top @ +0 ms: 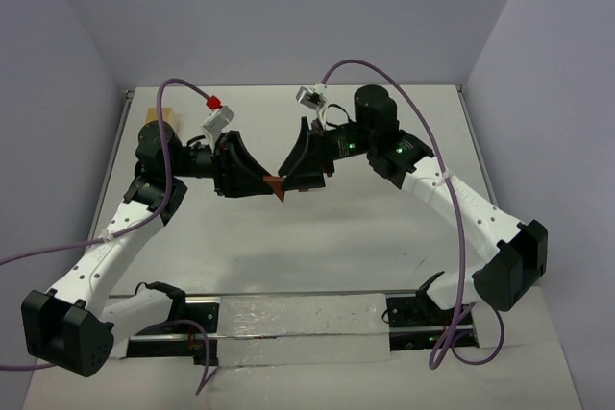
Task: Build the wood block tower
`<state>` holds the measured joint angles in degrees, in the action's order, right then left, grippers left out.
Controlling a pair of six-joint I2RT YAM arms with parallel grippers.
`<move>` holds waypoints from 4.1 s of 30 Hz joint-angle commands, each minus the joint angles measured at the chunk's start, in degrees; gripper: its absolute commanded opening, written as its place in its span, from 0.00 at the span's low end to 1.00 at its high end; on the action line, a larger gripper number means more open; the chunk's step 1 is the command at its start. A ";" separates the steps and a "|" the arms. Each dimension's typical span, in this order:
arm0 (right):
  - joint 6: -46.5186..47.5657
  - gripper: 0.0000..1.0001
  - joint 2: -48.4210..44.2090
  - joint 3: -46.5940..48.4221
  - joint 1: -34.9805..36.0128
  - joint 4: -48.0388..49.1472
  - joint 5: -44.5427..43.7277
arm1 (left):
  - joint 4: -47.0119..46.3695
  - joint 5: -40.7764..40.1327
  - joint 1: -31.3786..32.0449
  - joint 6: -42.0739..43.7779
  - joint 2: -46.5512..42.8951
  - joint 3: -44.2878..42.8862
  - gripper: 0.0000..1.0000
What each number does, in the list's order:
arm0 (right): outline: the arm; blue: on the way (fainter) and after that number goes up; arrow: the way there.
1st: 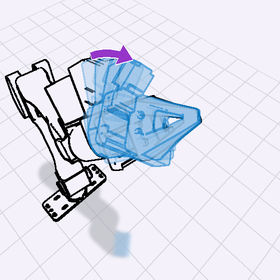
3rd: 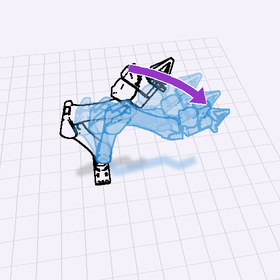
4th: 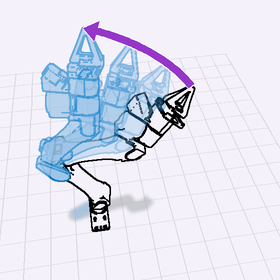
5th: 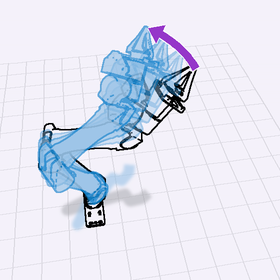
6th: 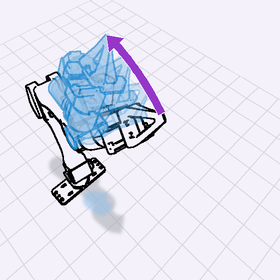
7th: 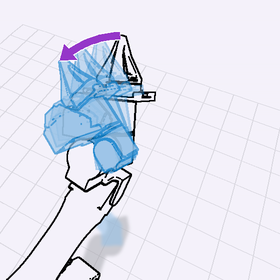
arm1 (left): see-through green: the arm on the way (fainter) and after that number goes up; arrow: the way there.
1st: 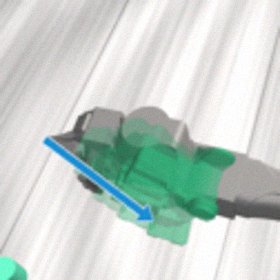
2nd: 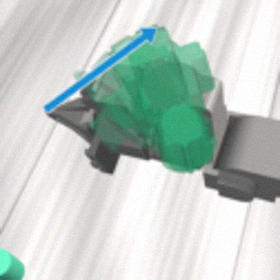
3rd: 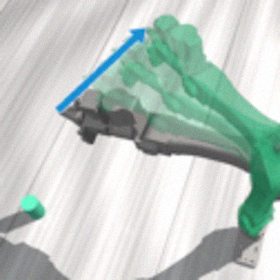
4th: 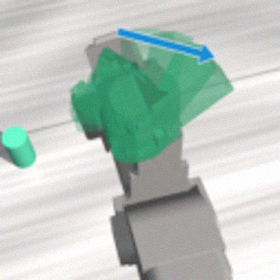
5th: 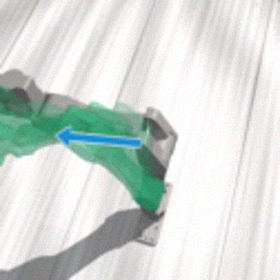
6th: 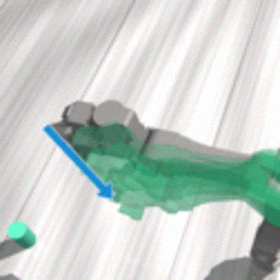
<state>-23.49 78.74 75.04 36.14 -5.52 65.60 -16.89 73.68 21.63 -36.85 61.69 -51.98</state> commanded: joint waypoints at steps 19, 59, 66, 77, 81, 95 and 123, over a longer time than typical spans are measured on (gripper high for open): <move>-2.48 0.00 -0.64 0.27 0.12 1.86 -1.41 | 11.96 -6.77 -0.92 6.93 -1.01 -2.65 0.79; -8.26 0.00 28.37 36.08 1.64 -45.34 -88.26 | 50.38 -59.78 -15.83 15.49 7.99 -15.71 0.99; -8.33 0.00 27.20 31.49 4.81 -43.53 -89.48 | 50.55 -59.74 -15.83 15.67 8.18 -15.96 0.99; -8.97 0.00 28.53 30.82 5.92 -42.95 -88.71 | 49.74 -58.54 -15.83 15.56 7.09 -14.44 0.99; -8.94 0.00 28.97 30.69 6.04 -42.82 -87.84 | 49.65 -58.30 -15.76 15.40 7.30 -14.37 0.99; -8.77 0.00 31.35 31.65 6.37 -42.82 -85.91 | 49.35 -58.36 -15.77 15.23 6.69 -13.58 0.99; -8.12 0.18 35.43 34.99 7.09 -43.27 -86.52 | 49.41 -58.65 -15.83 15.40 5.81 -12.87 0.99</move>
<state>-31.84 114.00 107.28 42.63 -49.13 -19.27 35.14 14.35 5.85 -20.95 69.58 -65.05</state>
